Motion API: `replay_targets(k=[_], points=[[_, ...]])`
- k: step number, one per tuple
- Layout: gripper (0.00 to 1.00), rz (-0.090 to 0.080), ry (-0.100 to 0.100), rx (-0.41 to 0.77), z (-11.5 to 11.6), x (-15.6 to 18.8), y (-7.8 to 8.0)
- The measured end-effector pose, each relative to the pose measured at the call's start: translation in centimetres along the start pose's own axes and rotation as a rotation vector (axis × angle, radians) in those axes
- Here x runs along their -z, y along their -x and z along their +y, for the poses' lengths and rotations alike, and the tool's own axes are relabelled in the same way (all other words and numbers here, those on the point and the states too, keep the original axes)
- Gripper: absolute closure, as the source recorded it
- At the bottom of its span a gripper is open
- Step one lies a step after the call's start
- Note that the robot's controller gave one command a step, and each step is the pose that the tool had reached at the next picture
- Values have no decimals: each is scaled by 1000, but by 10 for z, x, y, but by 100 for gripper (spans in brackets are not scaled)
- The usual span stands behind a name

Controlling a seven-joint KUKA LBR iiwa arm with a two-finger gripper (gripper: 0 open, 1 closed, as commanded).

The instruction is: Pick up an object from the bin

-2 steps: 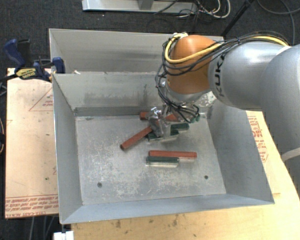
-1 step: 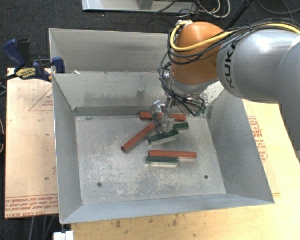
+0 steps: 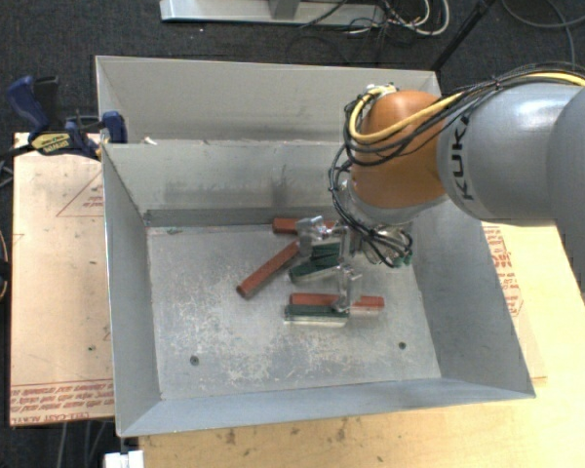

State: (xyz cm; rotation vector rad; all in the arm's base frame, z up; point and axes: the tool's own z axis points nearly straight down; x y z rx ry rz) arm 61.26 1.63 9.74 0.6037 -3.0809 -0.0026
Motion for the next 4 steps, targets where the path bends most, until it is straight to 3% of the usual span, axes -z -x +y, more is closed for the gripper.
replay_targets(k=[1, 2, 3, 4], points=[[0, -4, -1, 0, 0, 2, 1], [100, -6, -1, -242, 11, -20, 28], [100, -6, -1, -242, 11, -20, 28], [100, -4, -1, -274, 22, 2, 14]])
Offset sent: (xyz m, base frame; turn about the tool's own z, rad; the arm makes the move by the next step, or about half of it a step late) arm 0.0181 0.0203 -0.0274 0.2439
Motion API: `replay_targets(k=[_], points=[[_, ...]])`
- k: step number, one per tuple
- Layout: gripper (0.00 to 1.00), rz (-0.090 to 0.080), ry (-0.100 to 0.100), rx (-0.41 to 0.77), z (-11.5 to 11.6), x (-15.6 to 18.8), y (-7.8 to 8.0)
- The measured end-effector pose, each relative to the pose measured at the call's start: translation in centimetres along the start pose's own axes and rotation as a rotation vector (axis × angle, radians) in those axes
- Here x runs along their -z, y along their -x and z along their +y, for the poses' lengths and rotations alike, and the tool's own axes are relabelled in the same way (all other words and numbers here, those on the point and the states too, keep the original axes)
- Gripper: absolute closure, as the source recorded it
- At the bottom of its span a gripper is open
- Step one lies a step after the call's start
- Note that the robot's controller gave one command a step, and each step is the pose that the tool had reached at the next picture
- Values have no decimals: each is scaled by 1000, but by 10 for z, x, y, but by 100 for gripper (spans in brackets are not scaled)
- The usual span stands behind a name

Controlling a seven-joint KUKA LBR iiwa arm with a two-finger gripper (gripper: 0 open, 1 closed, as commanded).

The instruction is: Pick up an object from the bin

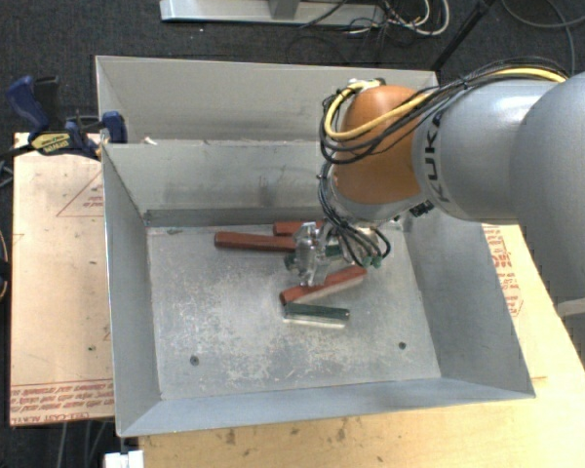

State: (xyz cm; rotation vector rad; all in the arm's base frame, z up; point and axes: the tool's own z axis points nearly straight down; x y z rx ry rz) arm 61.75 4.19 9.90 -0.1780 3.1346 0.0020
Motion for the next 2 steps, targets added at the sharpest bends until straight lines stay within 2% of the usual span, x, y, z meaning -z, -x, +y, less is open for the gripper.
replay_targets(k=[1, 2], points=[[0, -2, 0, -32, 8, 15, 29], [0, -1, 0, -33, 8, 15, 29]])
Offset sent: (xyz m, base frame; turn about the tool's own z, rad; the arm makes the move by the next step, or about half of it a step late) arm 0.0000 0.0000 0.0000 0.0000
